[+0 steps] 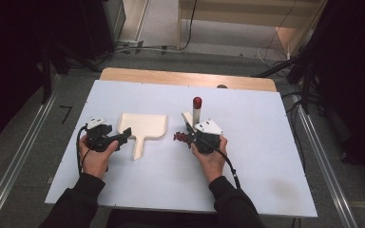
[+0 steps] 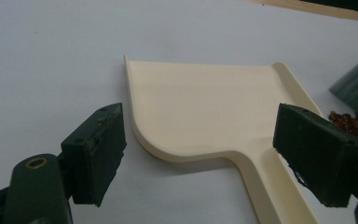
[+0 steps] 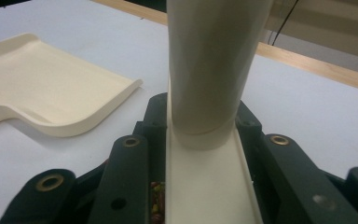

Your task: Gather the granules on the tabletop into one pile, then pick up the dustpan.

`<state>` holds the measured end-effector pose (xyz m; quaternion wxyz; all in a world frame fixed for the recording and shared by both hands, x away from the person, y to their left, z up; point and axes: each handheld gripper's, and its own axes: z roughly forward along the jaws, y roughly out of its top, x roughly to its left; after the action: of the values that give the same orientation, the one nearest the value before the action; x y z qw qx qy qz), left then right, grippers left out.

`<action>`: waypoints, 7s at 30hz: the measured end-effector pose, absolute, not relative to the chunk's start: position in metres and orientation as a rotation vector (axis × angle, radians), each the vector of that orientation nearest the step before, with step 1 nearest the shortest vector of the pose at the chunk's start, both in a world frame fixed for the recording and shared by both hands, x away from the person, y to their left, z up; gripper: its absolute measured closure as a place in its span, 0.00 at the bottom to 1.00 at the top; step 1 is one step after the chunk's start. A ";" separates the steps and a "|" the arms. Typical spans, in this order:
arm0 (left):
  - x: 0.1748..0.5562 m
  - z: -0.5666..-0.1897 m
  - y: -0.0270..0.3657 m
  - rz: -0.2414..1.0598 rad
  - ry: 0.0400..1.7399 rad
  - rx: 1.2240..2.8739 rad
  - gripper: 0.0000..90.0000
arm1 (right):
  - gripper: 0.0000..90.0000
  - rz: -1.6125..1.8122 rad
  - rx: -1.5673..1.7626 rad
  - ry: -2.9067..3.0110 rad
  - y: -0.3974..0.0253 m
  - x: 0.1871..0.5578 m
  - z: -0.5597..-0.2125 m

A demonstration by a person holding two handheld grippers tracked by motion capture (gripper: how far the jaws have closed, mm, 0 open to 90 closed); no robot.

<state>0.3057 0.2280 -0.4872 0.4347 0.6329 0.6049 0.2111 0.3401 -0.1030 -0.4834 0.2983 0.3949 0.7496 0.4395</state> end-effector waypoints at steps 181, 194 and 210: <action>0.264 -0.493 0.190 0.628 1.520 1.656 0.16 | 0.71 1.348 1.187 1.966 -0.230 0.364 -0.465; 0.266 -0.498 0.180 0.612 1.519 1.687 0.15 | 0.71 1.348 1.187 1.970 -0.230 0.364 -0.465; 0.279 -0.509 0.164 0.671 1.588 1.720 0.17 | 0.71 1.353 1.190 1.963 -0.230 0.364 -0.465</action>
<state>0.2788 0.1643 -0.5087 0.3456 0.6628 0.6119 0.2587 0.3641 -0.2302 -0.4647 0.2364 0.4338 0.7158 0.4936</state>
